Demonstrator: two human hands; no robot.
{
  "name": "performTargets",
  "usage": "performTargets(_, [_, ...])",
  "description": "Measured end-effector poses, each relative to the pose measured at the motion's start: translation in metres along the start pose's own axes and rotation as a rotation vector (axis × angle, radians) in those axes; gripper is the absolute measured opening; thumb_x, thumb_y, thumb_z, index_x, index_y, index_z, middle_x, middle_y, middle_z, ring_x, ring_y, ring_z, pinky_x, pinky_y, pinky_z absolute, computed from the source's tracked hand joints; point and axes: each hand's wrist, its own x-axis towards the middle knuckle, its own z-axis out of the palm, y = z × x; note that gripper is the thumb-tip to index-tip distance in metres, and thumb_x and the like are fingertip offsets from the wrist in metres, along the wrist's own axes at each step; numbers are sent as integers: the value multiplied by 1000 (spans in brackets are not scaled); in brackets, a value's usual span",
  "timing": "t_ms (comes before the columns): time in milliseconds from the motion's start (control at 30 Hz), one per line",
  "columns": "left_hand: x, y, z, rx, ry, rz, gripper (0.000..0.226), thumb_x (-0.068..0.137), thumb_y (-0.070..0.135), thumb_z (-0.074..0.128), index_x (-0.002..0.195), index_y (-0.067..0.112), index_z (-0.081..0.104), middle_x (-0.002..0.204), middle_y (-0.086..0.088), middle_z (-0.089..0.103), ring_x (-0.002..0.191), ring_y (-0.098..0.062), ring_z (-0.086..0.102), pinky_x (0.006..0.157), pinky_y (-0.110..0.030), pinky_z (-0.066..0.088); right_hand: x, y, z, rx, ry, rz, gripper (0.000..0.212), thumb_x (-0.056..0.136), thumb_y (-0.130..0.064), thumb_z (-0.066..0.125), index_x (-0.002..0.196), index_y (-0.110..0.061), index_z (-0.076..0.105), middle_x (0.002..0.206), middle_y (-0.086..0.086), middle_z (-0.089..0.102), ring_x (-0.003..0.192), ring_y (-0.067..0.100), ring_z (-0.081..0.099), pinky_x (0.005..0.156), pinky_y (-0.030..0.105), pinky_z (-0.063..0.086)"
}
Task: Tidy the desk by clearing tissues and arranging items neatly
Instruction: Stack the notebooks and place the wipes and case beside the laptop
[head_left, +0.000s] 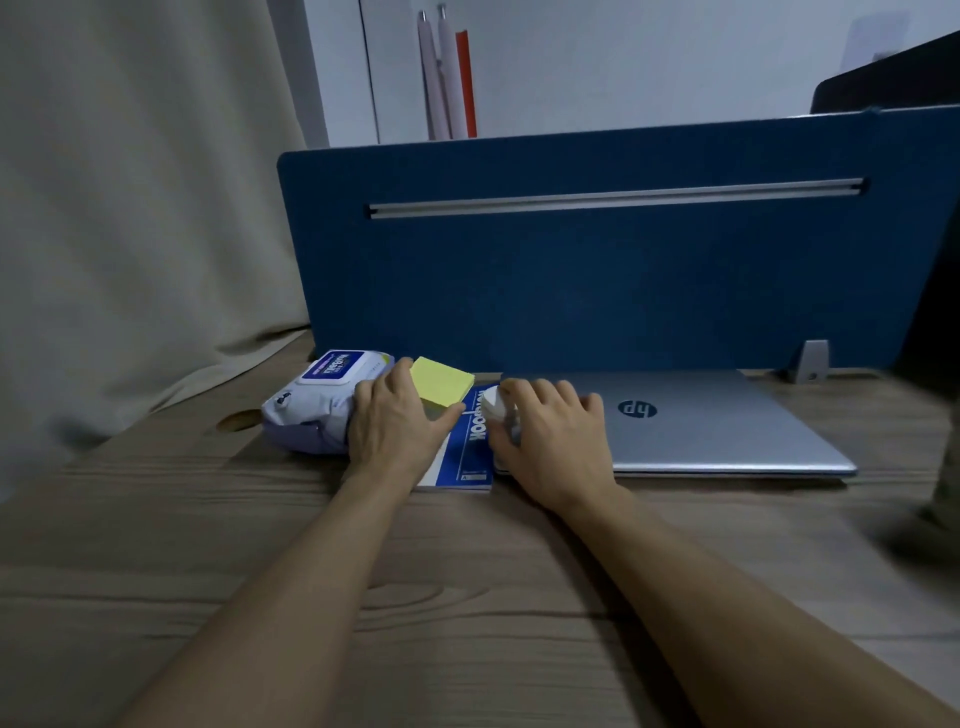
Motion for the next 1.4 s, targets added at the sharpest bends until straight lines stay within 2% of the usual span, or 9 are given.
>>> performTargets(167, [2,-4,3,-42,-206,-110,83,75,69,65,131,10,46,126,-18,62,118,-37,53,88,-43,46,1,1,0,-8,-11,68,33,92,-50,47,113,-26,56,105,-3,66,96,22,55,80,41,36])
performTargets(400, [-4,-4,-4,-72,-193,-39,52,92,39,63,134,13,49,131,-13,60,119,-32,53,90,-42,45,1,4,4,26,-49,68,34,94,-50,45,118,-27,53,110,-2,66,100,23,55,82,41,38])
performTargets(600, [-28,-18,-46,-97,24,152,29,89,16,61,118,18,63,114,-6,68,105,-28,55,85,-41,47,-3,-3,-5,72,-96,-14,33,92,-48,47,115,-25,52,106,-2,65,96,22,55,80,40,37])
performTargets(733, [-38,-51,-70,-64,128,129,24,85,20,67,109,14,66,114,-6,66,106,-30,55,89,-36,41,-10,-21,-12,105,-123,-54,28,90,-47,49,105,-23,49,99,-2,63,90,23,54,78,39,36])
performTargets(867, [-41,-81,-76,-105,89,-94,46,78,27,78,117,11,60,128,-13,55,116,-37,47,92,-41,38,-11,-45,-9,291,-76,39,26,90,-47,51,100,-26,43,90,-7,59,84,21,51,77,40,36])
performTargets(1000, [-34,-99,-72,-61,10,9,68,74,38,80,129,10,50,138,-13,46,124,-35,45,98,-44,38,-3,-44,1,331,-75,62,25,95,-50,44,102,-27,41,92,-6,61,84,21,51,78,41,36])
performTargets(1133, [-23,-106,-62,-123,-44,-68,91,70,58,76,142,20,33,149,-7,29,130,-32,38,98,-46,41,4,-38,12,187,-154,-31,24,96,-46,41,107,-25,41,100,-4,65,90,23,52,81,42,36])
performTargets(1267, [-10,-99,-47,-33,-81,-4,95,67,74,65,144,32,27,152,-1,23,130,-34,37,96,-49,44,7,-40,22,83,-210,-132,23,95,-44,39,105,-23,40,105,0,66,93,25,51,84,43,33])
performTargets(1400, [-1,-99,-35,35,-27,-32,85,69,68,66,140,37,31,145,-5,29,120,-39,40,86,-47,45,6,-38,24,50,-194,-154,21,94,-43,39,100,-23,41,103,-1,66,93,24,49,80,41,27])
